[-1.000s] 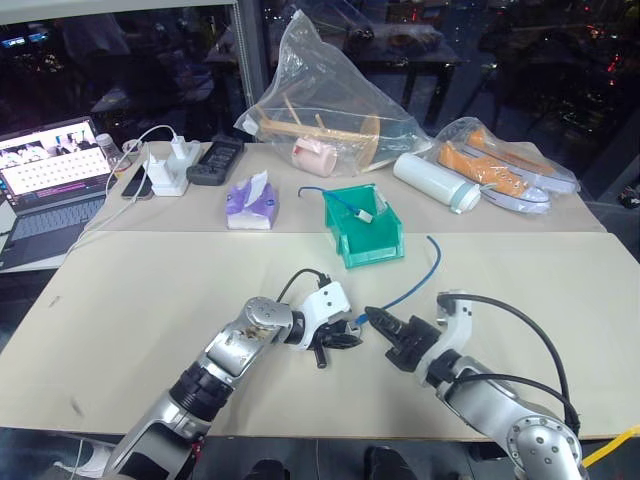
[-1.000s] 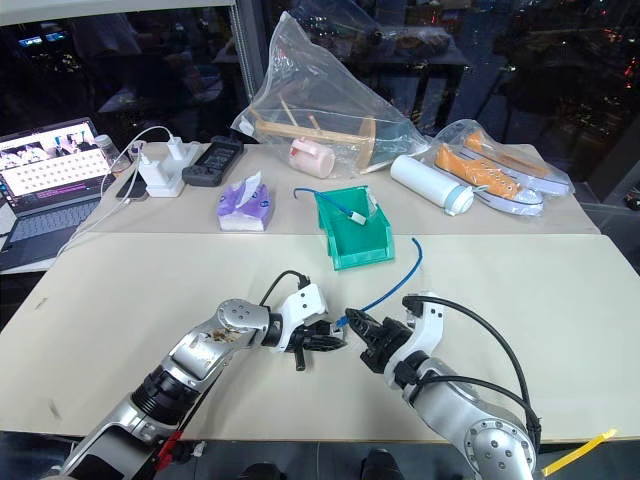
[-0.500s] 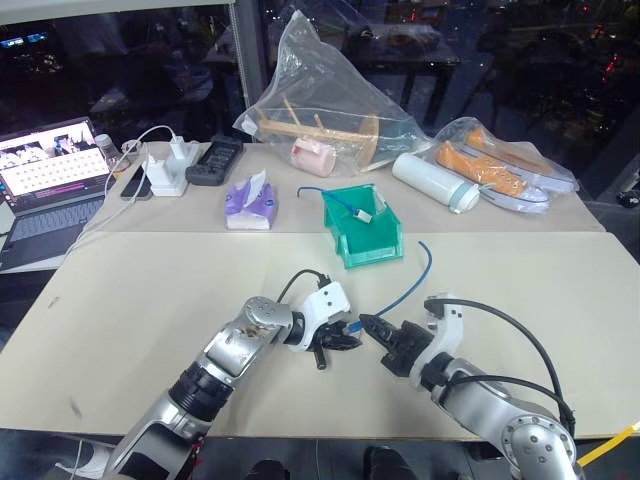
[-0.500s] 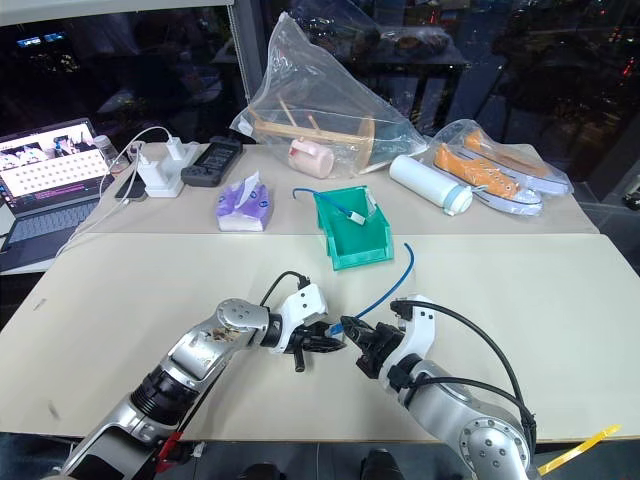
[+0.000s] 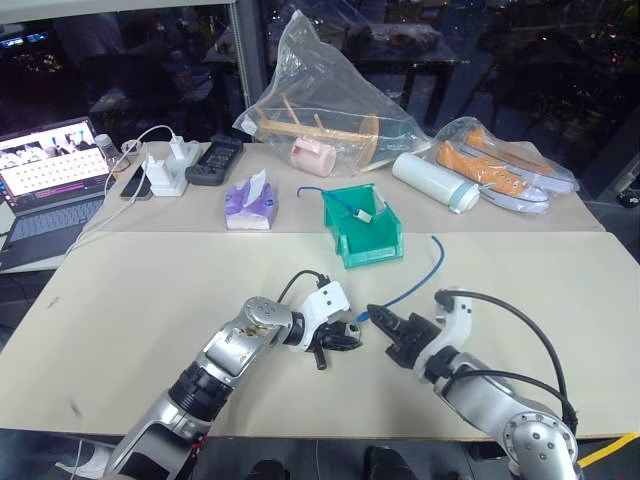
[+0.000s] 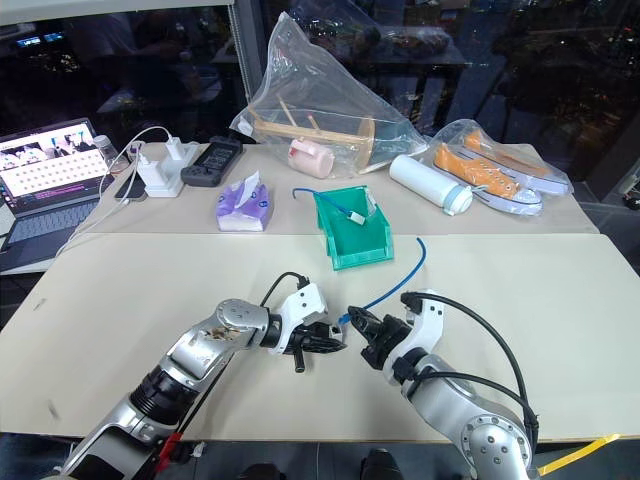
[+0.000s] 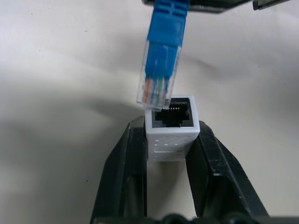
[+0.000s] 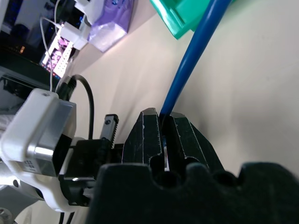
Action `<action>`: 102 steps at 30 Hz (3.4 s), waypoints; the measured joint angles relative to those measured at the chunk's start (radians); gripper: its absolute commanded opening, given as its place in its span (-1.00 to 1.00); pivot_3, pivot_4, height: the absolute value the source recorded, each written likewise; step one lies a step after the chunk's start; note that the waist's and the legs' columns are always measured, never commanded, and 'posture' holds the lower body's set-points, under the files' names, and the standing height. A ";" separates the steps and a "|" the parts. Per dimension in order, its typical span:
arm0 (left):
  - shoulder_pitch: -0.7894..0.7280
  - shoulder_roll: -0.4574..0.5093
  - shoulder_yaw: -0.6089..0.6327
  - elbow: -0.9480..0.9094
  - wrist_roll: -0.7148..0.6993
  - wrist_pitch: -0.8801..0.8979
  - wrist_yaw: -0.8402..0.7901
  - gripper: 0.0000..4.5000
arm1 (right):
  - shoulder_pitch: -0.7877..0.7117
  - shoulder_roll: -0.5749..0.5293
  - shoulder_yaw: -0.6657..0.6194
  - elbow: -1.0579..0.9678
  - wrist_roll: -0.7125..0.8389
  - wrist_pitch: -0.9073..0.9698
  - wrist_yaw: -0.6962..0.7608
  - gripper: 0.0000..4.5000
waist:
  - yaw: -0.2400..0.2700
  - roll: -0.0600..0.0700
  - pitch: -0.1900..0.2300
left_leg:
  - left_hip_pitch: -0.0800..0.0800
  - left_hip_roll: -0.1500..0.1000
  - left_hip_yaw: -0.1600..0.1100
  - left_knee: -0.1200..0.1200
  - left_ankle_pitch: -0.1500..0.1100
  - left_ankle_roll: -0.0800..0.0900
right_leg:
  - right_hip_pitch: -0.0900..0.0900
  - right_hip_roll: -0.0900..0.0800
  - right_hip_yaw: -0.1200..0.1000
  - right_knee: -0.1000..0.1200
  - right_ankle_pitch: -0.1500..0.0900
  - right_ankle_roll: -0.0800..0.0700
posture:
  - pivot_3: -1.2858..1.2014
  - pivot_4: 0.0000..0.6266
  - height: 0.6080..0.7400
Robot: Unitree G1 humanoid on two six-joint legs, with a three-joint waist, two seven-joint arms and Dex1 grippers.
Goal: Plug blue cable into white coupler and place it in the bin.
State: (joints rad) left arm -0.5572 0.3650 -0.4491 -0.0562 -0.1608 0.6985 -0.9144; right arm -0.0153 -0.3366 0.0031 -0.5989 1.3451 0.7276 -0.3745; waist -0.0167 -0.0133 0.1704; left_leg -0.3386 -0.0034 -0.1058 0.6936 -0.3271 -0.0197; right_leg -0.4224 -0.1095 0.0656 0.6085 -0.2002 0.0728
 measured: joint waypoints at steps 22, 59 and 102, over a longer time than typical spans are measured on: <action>-0.002 0.001 -0.006 -0.008 0.002 0.006 0.000 -0.70 | -0.005 -0.059 0.006 -0.023 0.011 0.047 -0.040 -1.00 | 0.000 0.000 0.000 | 0.000 0.000 0.000 0.000 0.000 0.000 | 0.000 0.000 0.000 0.000 0.000 0.000 | 0.03 -0.52 1.00; -0.106 -0.048 -0.052 -0.067 0.010 0.317 0.097 -0.70 | -0.136 -0.156 0.054 -0.053 -0.106 0.190 -0.037 -1.00 | 0.003 -0.004 -0.006 | 0.002 0.000 0.000 0.000 0.000 0.000 | 0.003 0.000 0.000 0.000 0.000 0.000 | 0.03 -0.52 1.00; -0.108 -0.055 -0.061 -0.109 -0.001 0.393 0.156 -0.70 | -0.129 -0.131 0.039 -0.012 -0.119 0.202 0.020 -1.00 | 0.000 -0.007 -0.012 | 0.003 0.000 -0.001 -0.001 0.000 0.000 | 0.003 0.001 0.000 0.000 -0.001 0.000 | 0.03 -0.52 1.00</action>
State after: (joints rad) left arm -0.6653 0.3103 -0.5101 -0.1654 -0.1616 1.0919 -0.7580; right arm -0.1439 -0.4673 0.0425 -0.6105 1.2266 0.9297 -0.3550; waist -0.0170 -0.0200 0.1585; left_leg -0.3353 -0.0031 -0.1063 0.6930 -0.3271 -0.0198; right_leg -0.4189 -0.1089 0.0656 0.6085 -0.2011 0.0725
